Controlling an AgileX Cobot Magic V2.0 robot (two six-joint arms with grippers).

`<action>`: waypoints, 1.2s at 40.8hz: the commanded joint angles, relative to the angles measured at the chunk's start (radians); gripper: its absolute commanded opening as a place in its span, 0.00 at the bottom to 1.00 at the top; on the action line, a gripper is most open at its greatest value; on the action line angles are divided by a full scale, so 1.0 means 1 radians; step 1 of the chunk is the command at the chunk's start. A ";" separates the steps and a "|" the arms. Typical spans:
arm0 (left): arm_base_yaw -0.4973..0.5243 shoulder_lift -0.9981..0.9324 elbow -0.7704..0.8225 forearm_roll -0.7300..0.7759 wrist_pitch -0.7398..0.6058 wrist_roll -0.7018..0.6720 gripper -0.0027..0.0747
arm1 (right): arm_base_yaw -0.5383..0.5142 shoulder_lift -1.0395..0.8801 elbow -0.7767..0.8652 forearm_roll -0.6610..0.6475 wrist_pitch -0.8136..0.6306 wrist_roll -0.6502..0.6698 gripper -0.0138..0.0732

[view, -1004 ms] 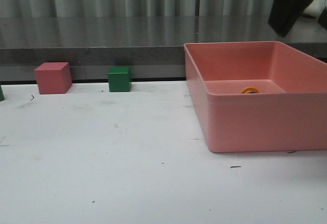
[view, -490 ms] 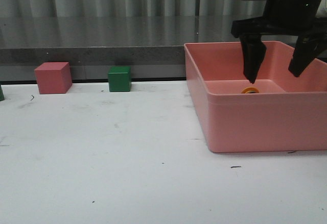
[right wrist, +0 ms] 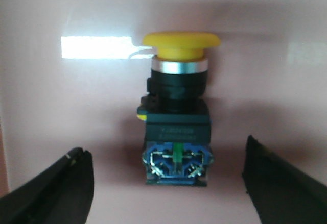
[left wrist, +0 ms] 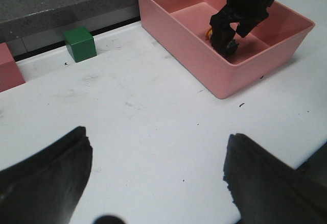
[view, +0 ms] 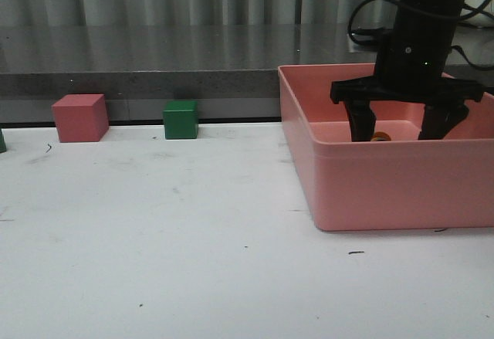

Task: Place and stand button with both arms
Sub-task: 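Lower the right gripper into the pink bin onto the yellow button, then close the right gripper on the button and lift it out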

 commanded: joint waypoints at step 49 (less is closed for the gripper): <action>-0.005 0.012 -0.029 -0.005 -0.072 0.001 0.71 | 0.148 -0.237 -0.135 0.020 0.106 0.029 0.51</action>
